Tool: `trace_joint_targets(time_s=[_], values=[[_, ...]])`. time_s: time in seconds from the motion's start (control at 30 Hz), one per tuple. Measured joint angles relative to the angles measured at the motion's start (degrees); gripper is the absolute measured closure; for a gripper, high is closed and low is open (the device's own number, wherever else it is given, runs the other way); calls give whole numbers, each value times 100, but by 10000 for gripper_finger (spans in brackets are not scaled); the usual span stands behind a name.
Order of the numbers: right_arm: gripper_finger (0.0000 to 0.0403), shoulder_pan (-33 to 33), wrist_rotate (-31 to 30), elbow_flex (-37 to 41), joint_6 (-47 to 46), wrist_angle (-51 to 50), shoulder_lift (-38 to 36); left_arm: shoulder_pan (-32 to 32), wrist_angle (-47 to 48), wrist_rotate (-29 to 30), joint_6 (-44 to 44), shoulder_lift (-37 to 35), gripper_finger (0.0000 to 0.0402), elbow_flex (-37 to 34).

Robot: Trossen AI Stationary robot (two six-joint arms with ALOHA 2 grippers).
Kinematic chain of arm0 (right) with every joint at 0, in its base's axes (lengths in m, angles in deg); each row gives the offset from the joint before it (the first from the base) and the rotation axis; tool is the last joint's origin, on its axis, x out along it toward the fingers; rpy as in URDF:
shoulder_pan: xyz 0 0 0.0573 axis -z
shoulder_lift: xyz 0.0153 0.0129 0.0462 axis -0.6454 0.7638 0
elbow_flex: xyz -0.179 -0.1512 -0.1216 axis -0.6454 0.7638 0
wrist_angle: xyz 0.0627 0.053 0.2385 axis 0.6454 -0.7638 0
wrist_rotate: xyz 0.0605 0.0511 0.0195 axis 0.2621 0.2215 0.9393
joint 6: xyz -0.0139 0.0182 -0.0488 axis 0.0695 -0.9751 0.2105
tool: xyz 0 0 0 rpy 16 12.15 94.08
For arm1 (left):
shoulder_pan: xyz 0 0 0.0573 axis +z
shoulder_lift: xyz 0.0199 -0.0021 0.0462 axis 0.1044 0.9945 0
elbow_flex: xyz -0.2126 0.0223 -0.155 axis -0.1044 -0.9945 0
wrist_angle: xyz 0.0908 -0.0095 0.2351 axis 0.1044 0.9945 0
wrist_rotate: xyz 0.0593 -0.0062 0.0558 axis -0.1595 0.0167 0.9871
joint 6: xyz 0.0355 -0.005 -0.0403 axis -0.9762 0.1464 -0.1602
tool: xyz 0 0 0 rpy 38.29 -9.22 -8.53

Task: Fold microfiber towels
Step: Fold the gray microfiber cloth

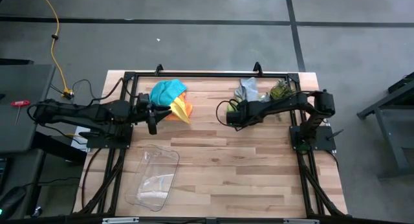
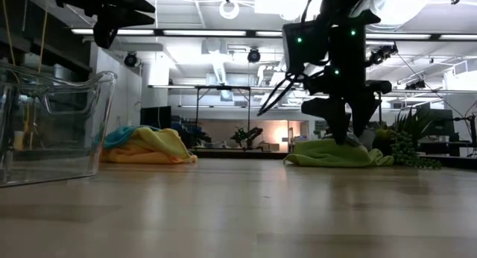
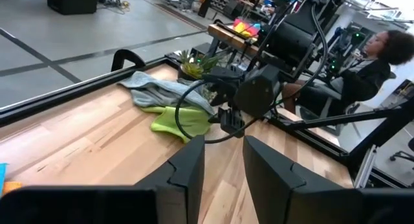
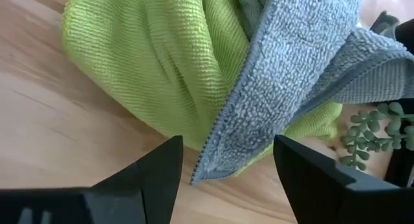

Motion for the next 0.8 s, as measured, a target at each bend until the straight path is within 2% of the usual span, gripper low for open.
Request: trace_joint_targets(time_s=[0.2,0.57,0.8], values=[[219,0,-279,1,-131,-246,34,0,1,16,0,0,304,0],[391,-39,-383,5,-97,-889,-258,1,0,20,-2,0,304,1],[400,2,-445,9,60,-974,-1528,2,-287,92,-19,10,304,0]])
